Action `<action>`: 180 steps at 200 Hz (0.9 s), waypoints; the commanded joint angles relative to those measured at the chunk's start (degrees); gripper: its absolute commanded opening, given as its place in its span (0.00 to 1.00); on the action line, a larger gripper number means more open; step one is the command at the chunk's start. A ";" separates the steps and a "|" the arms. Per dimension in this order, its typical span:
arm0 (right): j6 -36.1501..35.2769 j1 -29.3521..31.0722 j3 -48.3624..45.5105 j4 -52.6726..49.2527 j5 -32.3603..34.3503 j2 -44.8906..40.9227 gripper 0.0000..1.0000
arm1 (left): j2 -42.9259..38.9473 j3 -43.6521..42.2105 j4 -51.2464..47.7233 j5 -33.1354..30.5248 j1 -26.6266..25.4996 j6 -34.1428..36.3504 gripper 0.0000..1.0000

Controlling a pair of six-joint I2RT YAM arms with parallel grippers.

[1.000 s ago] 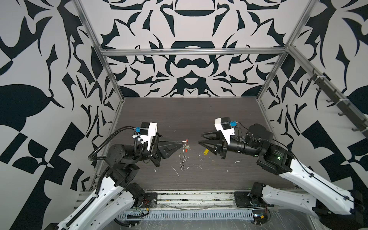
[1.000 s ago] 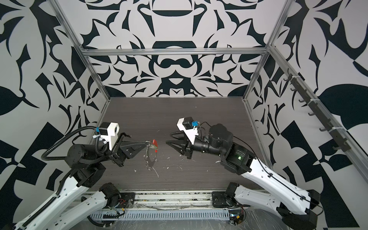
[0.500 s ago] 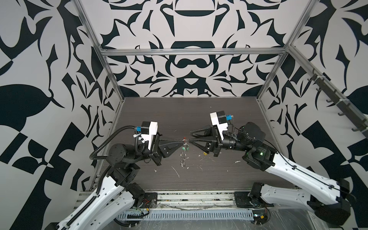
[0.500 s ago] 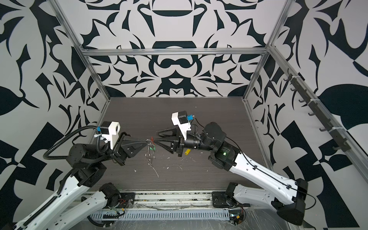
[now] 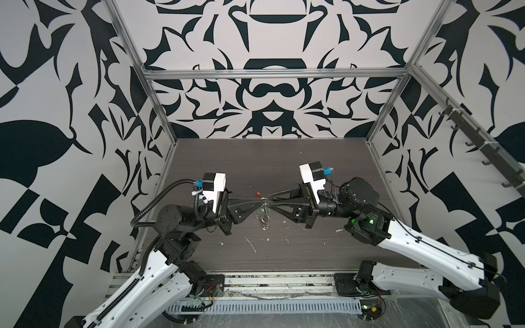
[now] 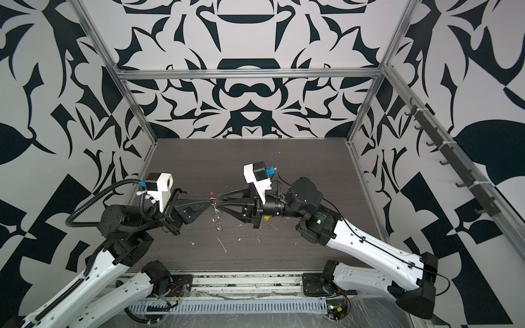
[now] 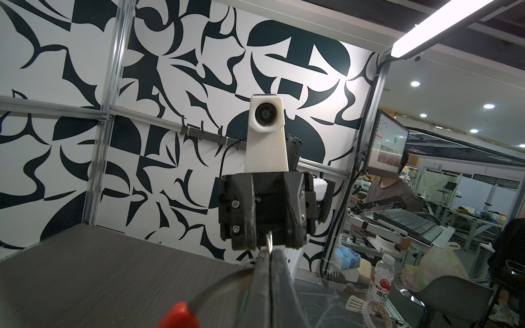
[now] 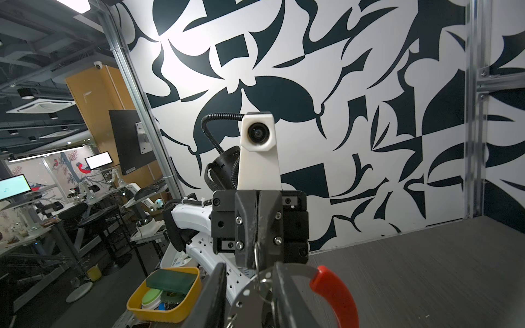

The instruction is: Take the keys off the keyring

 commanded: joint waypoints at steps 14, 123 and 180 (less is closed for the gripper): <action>0.42 0.47 0.98 3.06 -1.77 0.54 0.27 | -0.29 -0.45 2.47 -0.94 -0.11 -0.26 0.00; 0.78 0.55 0.66 3.89 1.09 -0.21 0.18 | 0.22 -0.89 2.29 -1.53 -0.11 -0.29 0.00; 1.26 0.58 0.32 3.30 0.98 0.15 0.02 | 0.49 -1.04 2.29 -1.93 -0.05 -0.46 0.00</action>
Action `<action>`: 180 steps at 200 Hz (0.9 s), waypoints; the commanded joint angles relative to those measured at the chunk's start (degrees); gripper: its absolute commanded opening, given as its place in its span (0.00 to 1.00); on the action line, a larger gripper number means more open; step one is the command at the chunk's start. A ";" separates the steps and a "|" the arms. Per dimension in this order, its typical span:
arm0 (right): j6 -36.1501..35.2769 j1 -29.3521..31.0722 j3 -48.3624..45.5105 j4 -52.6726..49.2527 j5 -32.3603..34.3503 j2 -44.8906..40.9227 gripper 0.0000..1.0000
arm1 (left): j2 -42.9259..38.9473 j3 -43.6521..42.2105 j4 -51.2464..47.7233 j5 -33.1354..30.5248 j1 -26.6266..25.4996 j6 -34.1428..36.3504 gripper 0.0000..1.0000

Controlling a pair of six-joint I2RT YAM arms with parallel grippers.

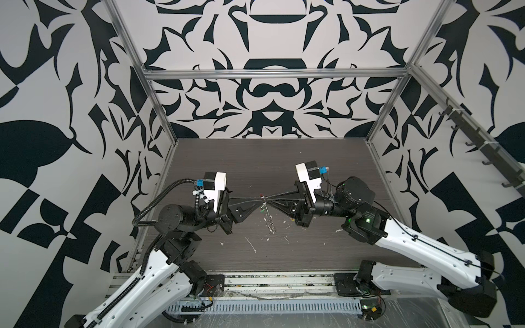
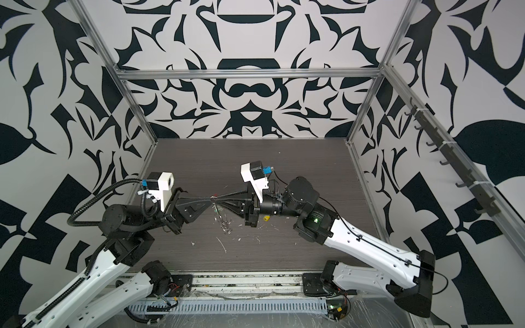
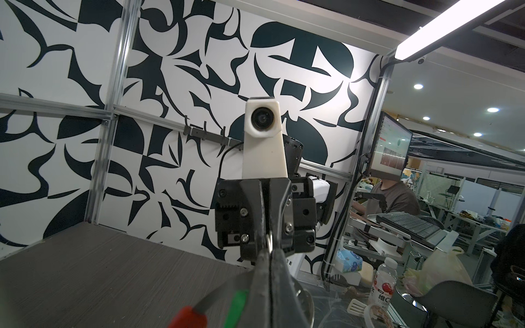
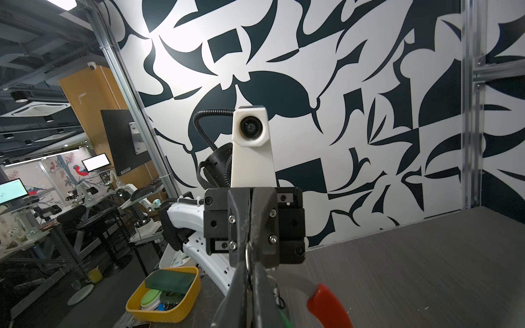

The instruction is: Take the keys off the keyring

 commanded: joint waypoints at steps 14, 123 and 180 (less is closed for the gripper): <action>0.09 0.32 0.13 2.77 0.85 -1.51 0.00 | 0.12 -0.88 1.92 -1.22 -0.08 -0.71 0.00; -13.13 -0.19 7.04 -28.32 6.98 -5.73 0.00 | -2.19 6.06 -24.00 -5.30 -0.11 3.66 0.81; -17.94 -8.36 11.80 -39.83 -7.34 -1.80 0.00 | 3.05 11.68 -33.05 -0.20 -0.03 7.59 0.50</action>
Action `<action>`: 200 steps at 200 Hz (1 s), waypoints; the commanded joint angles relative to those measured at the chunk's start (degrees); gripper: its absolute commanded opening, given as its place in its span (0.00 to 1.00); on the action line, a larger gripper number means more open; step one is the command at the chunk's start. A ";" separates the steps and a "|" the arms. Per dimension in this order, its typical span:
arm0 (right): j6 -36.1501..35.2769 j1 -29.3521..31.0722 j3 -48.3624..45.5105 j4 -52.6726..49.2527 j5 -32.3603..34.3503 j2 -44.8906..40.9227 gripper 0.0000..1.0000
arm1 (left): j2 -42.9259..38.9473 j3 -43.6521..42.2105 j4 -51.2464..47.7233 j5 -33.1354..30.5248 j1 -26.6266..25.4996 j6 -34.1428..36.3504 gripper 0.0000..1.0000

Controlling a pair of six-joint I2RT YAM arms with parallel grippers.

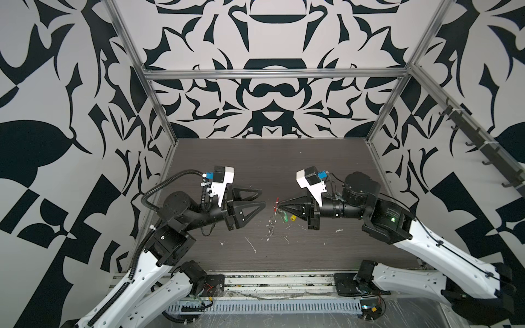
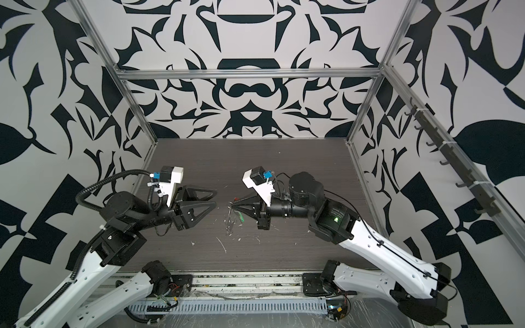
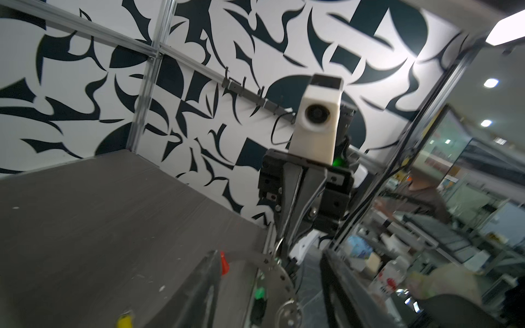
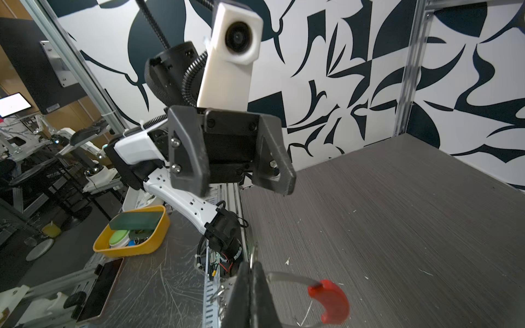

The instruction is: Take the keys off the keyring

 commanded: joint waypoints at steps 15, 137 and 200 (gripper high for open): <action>-3.96 -6.36 4.12 -6.52 -13.06 2.31 0.00 | 3.03 3.94 -6.53 5.11 0.02 2.78 0.47; -8.50 -8.50 11.09 -14.75 -22.42 8.05 0.00 | 9.30 9.62 -15.50 9.69 0.02 7.49 0.30; -8.49 -8.74 11.22 -14.09 -21.03 8.42 0.00 | 10.68 8.92 -11.95 14.67 0.02 4.43 0.26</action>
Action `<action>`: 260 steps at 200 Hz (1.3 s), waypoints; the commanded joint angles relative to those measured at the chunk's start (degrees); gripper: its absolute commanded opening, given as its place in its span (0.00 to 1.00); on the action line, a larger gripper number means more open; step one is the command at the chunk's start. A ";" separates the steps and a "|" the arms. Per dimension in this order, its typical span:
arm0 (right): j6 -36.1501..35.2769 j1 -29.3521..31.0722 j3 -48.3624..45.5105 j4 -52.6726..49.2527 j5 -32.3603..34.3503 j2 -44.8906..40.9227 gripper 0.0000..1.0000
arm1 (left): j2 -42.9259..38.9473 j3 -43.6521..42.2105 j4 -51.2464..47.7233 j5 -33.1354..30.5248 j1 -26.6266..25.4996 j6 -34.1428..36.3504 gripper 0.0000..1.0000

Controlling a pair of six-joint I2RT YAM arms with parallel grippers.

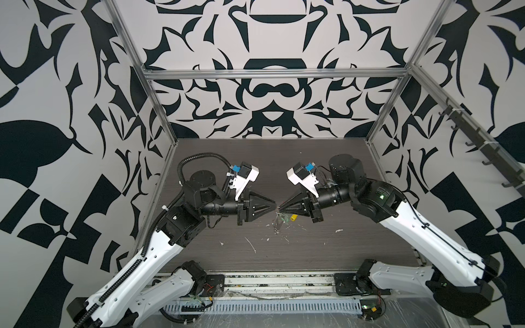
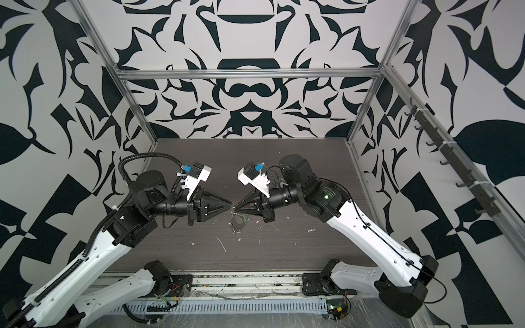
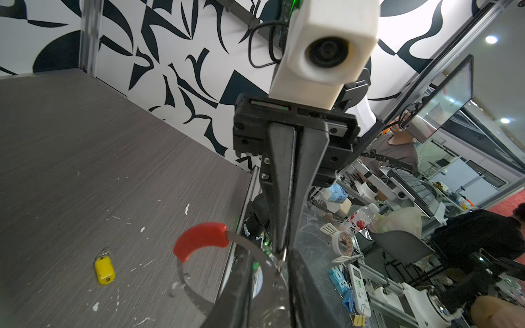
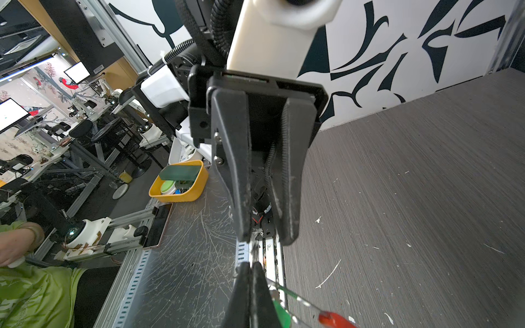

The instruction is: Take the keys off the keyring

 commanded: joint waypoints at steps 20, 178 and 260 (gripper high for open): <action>-0.81 -0.46 2.55 1.88 -0.02 -0.58 0.00 | 0.90 0.91 1.26 3.89 0.02 -1.46 0.22; 0.48 -0.54 2.29 2.97 0.73 0.36 0.00 | 2.17 1.40 1.07 3.60 0.02 -1.15 0.11; 3.01 -0.54 0.03 8.32 8.31 -2.62 0.14 | 0.59 -1.99 5.89 -4.42 0.02 -0.93 0.00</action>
